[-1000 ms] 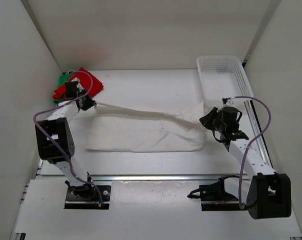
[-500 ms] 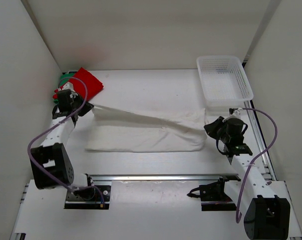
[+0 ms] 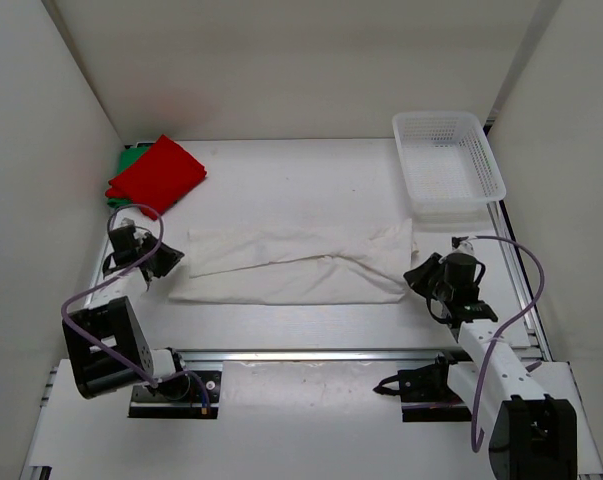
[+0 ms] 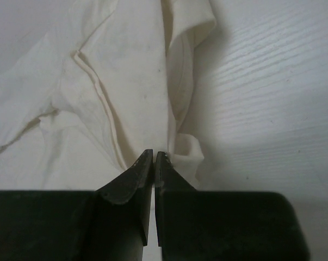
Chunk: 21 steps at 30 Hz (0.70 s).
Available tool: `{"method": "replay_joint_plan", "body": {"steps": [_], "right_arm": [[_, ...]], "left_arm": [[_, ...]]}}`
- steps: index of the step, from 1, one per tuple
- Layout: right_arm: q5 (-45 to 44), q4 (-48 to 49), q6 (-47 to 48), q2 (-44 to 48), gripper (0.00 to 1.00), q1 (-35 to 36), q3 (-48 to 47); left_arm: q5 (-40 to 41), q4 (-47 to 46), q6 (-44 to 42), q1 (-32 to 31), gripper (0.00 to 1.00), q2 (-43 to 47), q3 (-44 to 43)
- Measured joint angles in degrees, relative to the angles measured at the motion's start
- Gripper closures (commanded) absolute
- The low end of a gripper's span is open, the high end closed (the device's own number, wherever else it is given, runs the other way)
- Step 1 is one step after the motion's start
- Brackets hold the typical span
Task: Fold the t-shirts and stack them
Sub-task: Fold the other side of the tshirt into a rectangle
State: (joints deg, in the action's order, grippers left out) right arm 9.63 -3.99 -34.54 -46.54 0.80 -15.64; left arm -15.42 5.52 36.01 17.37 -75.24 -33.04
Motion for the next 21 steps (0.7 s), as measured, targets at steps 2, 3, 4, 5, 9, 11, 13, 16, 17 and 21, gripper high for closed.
{"method": "replay_joint_plan", "body": {"steps": [2,3,4,5,9,11,13,16,17,21], "right_arm": [[-1.01,-0.33,-0.22,1.05,0.95,1.6,0.87],[-1.46,-0.79,-0.33,1.44,0.89,2.4,1.11],[-1.88,-1.22,-0.52,1.68,0.77,3.04,1.14],[-2.34,-1.64,-0.66,1.88,0.73,3.67,1.14],[-5.49,-5.9,-0.22,4.66,0.66,6.49,-0.79],[-7.32,-7.58,0.0,5.75,0.83,8.48,-3.48],[-9.01,-7.48,0.26,4.5,1.0,11.28,-7.17],[-10.16,-4.66,1.14,-2.64,1.0,16.0,-13.44],[-9.55,-3.72,1.64,-6.34,1.0,16.85,-15.87],[-5.44,1.49,4.22,-21.18,0.79,15.78,-21.64]], "left_arm": [[-0.81,-0.98,2.32,2.67,0.66,0.68,1.2],[-0.44,-1.33,3.23,3.08,0.66,1.46,1.27],[-0.35,-1.7,3.74,2.62,0.65,2.69,1.27],[0.02,-2.21,4.07,1.55,0.64,4.37,1.27],[4.92,-5.97,4.28,-9.16,0.62,13.31,1.27],[7.54,-8.26,3.87,-16.81,0.62,15.32,1.25],[9.2,-10.71,3.67,-24.06,0.62,13.88,1.16],[8.52,-13.4,4.04,-30.01,0.66,6.49,0.72],[8.07,-13.84,4.28,-30.23,0.66,3.78,0.72],[6.97,-14.86,5.53,-27.08,0.63,-0.07,3.98]]}}
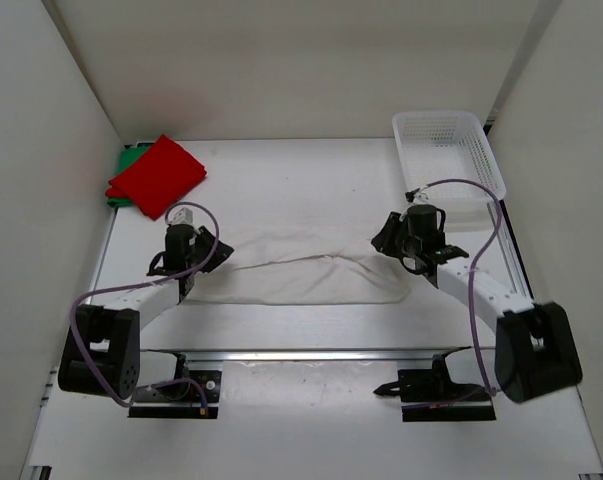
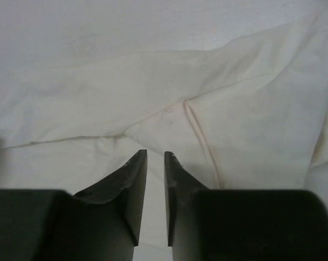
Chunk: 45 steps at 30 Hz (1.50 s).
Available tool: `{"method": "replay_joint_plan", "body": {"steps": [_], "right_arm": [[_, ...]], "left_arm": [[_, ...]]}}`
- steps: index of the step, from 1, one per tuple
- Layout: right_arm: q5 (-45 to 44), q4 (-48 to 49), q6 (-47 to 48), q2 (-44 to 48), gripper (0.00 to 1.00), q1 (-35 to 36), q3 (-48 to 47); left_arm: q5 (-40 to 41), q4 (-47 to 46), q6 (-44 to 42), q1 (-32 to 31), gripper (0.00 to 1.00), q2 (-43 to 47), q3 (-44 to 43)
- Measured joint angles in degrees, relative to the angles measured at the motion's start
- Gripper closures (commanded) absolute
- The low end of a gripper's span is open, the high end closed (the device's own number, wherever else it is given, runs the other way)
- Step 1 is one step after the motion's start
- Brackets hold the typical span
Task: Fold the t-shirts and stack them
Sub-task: Fold the other side of the tshirt into a rectangle
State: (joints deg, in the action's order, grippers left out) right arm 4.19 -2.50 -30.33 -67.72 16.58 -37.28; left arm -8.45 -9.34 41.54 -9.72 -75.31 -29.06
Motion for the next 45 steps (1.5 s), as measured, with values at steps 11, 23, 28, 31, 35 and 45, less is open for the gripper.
{"method": "replay_joint_plan", "body": {"steps": [11,23,28,31,35,45], "right_arm": [[6.47,4.68,5.62,-20.26,0.57,-3.32,-4.22],[9.05,8.33,4.92,-20.0,0.95,-1.7,-4.61],[6.4,7.96,4.52,-12.61,0.99,2.1,-1.57],[5.25,7.52,4.44,-8.61,1.0,4.02,-0.09],[3.5,5.92,4.63,-5.77,1.0,6.58,0.76],[1.66,4.39,3.78,-4.79,0.97,19.89,4.28]], "left_arm": [[-0.11,-4.35,3.43,10.78,0.57,10.08,8.31],[0.57,0.35,3.26,18.27,0.47,11.41,11.63],[0.96,1.55,2.89,18.49,0.49,11.63,11.85],[1.57,2.86,2.38,18.32,0.49,11.69,11.85],[3.32,4.9,1.44,17.77,0.48,12.48,11.85],[3.34,3.02,2.05,17.77,0.5,8.24,11.8]]}}
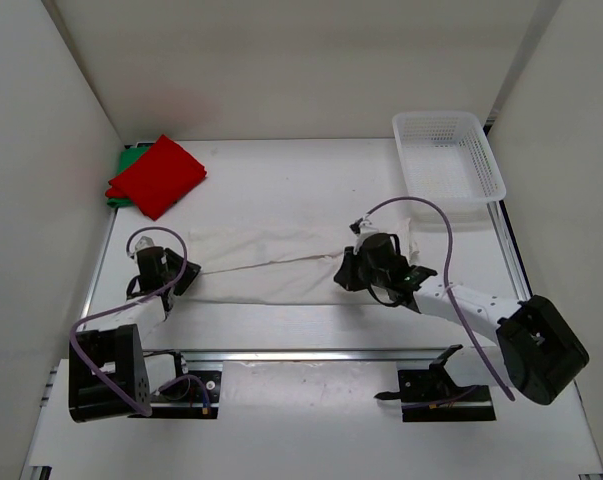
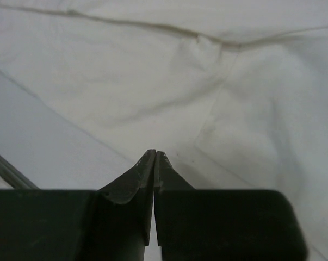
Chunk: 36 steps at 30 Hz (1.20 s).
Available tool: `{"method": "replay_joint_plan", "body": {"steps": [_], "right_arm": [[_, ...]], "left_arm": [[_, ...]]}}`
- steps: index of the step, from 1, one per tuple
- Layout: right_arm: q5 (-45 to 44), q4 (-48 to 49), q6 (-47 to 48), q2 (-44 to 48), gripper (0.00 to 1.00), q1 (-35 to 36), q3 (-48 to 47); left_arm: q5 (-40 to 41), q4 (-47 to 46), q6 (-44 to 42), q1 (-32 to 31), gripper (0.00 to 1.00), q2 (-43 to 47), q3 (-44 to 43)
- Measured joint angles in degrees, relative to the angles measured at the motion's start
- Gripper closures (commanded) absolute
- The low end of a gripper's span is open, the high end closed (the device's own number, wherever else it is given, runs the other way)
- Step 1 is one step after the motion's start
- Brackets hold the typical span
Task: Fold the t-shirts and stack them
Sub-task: Fold the other side of the tshirt into a rectangle
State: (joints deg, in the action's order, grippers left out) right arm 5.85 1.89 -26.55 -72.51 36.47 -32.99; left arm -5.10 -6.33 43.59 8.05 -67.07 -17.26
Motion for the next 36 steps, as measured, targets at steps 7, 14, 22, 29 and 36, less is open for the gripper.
{"method": "replay_joint_plan", "body": {"steps": [7,14,22,29,36], "right_arm": [[2.01,0.22,-0.42,1.01,0.67,0.15,1.77],[1.53,3.15,-1.64,4.57,0.77,-11.04,8.2],[2.86,6.95,-5.77,8.0,0.79,-18.88,17.03],[5.03,7.1,-8.02,14.19,0.69,-23.87,21.46],[6.91,1.31,-8.33,20.02,0.82,-24.92,15.32]], "left_arm": [[-0.33,-1.49,1.62,-0.39,0.71,-0.76,0.02],[-1.09,-3.13,2.89,0.13,1.0,-1.4,0.07],[-1.84,-2.69,3.13,3.1,1.0,-0.74,-3.26],[-3.34,-3.3,2.67,5.73,0.71,-7.58,-7.37],[-5.27,-2.75,4.7,7.63,0.54,-4.72,-3.56]]}}
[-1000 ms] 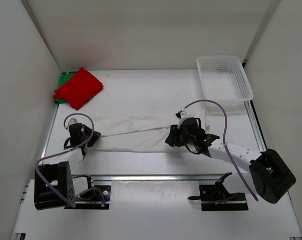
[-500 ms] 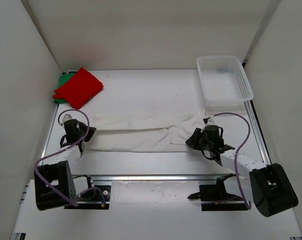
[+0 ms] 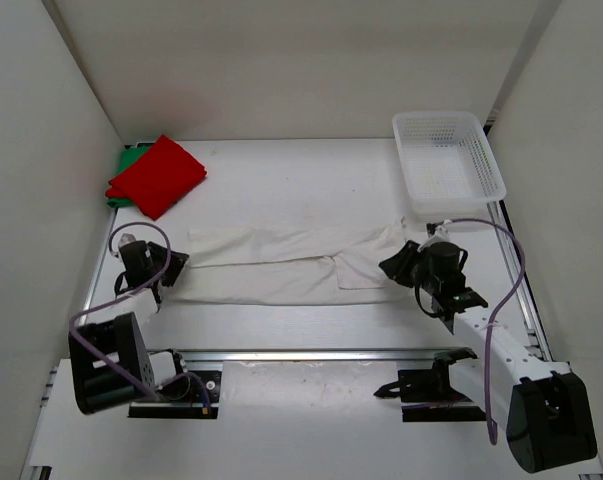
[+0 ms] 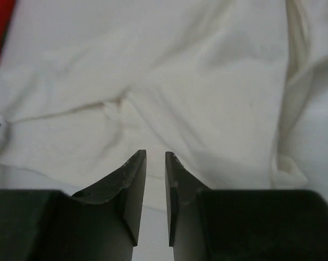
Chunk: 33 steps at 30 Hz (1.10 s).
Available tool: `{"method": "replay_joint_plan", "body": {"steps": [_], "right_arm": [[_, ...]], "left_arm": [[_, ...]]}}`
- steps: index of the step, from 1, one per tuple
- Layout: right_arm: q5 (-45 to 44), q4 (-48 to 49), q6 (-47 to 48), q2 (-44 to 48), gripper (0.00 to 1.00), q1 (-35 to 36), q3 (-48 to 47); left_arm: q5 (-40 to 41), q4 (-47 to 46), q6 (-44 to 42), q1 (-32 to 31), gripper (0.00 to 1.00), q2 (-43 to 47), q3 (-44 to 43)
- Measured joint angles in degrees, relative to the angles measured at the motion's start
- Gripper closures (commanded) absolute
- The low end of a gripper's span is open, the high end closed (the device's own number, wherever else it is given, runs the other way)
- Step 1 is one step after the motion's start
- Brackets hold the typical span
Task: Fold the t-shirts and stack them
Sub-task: Fold the other side of the tshirt into a rectangle
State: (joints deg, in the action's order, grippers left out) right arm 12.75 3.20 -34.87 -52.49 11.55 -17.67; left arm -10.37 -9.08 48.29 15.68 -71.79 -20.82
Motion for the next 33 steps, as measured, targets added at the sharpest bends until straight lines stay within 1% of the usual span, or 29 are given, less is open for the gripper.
{"method": "replay_joint_plan", "body": {"steps": [1,2,5,7,8,9,10,11,12,13,17,18,21,22,26,27,28,29,33], "right_arm": [[-0.31,0.17,-0.11,0.26,0.89,0.0,-1.88],[-0.74,0.9,-0.13,-0.04,0.95,0.0,-3.72],[-1.09,5.01,-0.2,-5.57,1.0,-1.62,-9.53],[-1.25,7.32,-0.26,-11.39,0.94,-3.39,-12.63],[-1.6,7.8,-0.09,-14.12,0.85,-4.13,-13.99],[-2.16,7.8,0.09,-16.55,0.76,-4.63,-14.99],[-3.02,7.72,0.37,-18.18,0.73,-5.03,-15.54],[-3.91,7.54,1.03,-19.15,0.7,-5.4,-15.65],[-4.57,7.1,1.6,-19.41,0.68,-5.7,-15.65],[-5.14,6.75,2.16,-19.47,0.68,-6.03,-15.65],[-5.35,6.47,4.44,-21.99,0.62,-8.31,-17.33],[-5.05,6.45,4.96,-23.71,0.6,-9.18,-18.47],[-4.15,6.71,5.86,-28.55,0.6,-10.91,-20.96],[-4.07,6.75,6.05,-29.73,0.61,-11.17,-21.44],[-1.53,7.32,6.47,-34.36,0.73,-11.74,-22.6],[-0.76,7.69,6.43,-35.36,0.78,-11.89,-22.86],[-0.31,8.13,6.34,-36.17,0.88,-12.07,-22.95],[-0.22,8.33,6.34,-36.54,0.95,-12.15,-22.95],[-0.46,10.08,4.96,-36.76,0.97,-12.61,-22.56]], "left_arm": [[0.31,0.15,0.33,-0.22,0.54,2.08,0.22],[0.9,0.31,0.61,-0.9,0.55,4.66,0.44],[3.61,-0.46,0.9,-5.79,0.54,11.41,0.39],[5.77,-1.6,1.07,-11.65,0.55,12.28,-0.46],[6.38,-2.12,1.07,-14.56,0.54,11.1,-1.53],[6.86,-2.82,1.03,-17.81,0.53,8.68,-3.17],[7.08,-3.85,0.83,-20.61,0.54,5.55,-5.01],[6.97,-4.66,0.7,-22.71,0.55,2.16,-6.82],[6.88,-5.27,0.5,-24.5,0.54,-1.68,-9.03],[6.73,-5.86,0.17,-25.77,0.54,-5.51,-11.34],[5.18,-7.02,-0.48,-28.35,0.55,-20.44,-21.0],[4.74,-7.28,-0.48,-28.63,0.54,-23.37,-22.77],[3.23,-7.67,-0.37,-28.87,0.55,-29.18,-25.88],[2.62,-7.8,-0.24,-28.65,0.55,-30.36,-26.34],[-0.07,-8.92,1.14,-26.16,0.55,-32.74,-26.38],[-0.76,-9.51,1.55,-25.31,0.55,-32.79,-26.16],[-1.18,-10.54,1.88,-24.46,0.56,-32.74,-25.59],[-1.51,-11.23,2.25,-23.67,0.56,-32.7,-25.0],[-3.13,-15.13,3.93,-20.72,0.57,-32.57,-21.94]]}}
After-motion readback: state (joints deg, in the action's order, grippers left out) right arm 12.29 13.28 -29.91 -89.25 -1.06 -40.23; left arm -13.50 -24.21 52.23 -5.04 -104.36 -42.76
